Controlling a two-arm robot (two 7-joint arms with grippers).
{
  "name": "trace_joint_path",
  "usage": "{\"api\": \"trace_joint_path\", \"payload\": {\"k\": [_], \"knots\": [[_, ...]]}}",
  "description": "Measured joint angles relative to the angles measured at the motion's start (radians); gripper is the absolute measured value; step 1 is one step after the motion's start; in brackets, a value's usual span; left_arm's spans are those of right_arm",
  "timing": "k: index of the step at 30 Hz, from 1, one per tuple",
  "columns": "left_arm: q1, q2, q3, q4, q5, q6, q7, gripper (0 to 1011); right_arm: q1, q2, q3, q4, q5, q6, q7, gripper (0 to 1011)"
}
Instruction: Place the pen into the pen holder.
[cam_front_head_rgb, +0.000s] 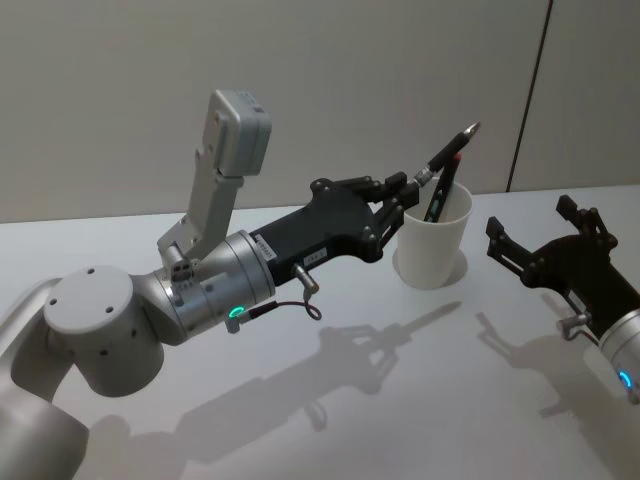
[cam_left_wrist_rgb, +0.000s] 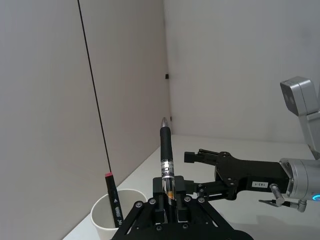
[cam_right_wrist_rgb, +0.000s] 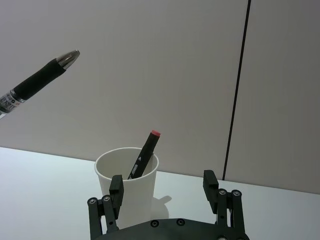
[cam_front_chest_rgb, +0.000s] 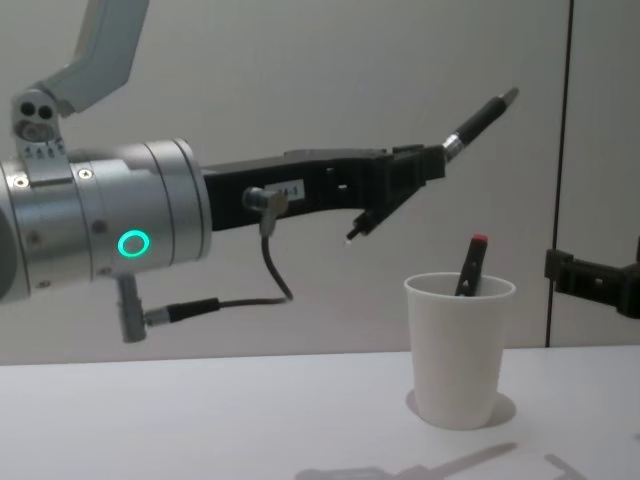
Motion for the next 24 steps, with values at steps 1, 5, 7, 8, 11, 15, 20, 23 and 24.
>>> {"api": "trace_joint_path", "payload": {"k": [1, 5, 7, 8, 11, 15, 20, 23, 24], "knots": [[0.000, 0.000, 0.000, 0.000, 0.000, 0.000, -0.001, 132, 0.000, 0.000, 0.000, 0.000, 0.000, 0.000, 0.000, 1002], [0.000, -0.001, 0.002, 0.001, 0.001, 0.002, -0.003, 132, 0.000, 0.001, 0.001, -0.001, 0.005, 0.000, 0.007, 1002], [-0.001, -0.001, 0.003, 0.001, 0.002, 0.002, -0.004, 131, -0.001, 0.003, 0.002, -0.002, 0.014, -0.001, 0.019, 1001], [-0.001, -0.001, 0.003, 0.001, 0.002, 0.003, -0.004, 132, -0.003, 0.005, 0.004, -0.004, 0.022, -0.003, 0.028, 1001], [-0.001, -0.002, 0.004, 0.001, 0.002, 0.003, -0.006, 132, -0.007, 0.009, 0.007, -0.008, 0.038, -0.005, 0.045, 1001], [-0.001, -0.002, 0.004, 0.002, 0.003, 0.004, -0.007, 132, -0.024, 0.024, 0.013, -0.026, 0.083, -0.010, 0.084, 1002], [-0.001, -0.002, 0.005, 0.002, 0.003, 0.004, -0.008, 132, -0.046, 0.040, 0.020, -0.046, 0.135, -0.014, 0.117, 1001], [-0.001, -0.003, 0.005, 0.002, 0.004, 0.004, -0.008, 132, -0.060, 0.049, 0.025, -0.059, 0.172, -0.016, 0.138, 1001], [-0.001, -0.003, 0.005, 0.002, 0.004, 0.005, -0.008, 132, -0.064, 0.051, 0.026, -0.062, 0.181, -0.016, 0.142, 1001]]}}
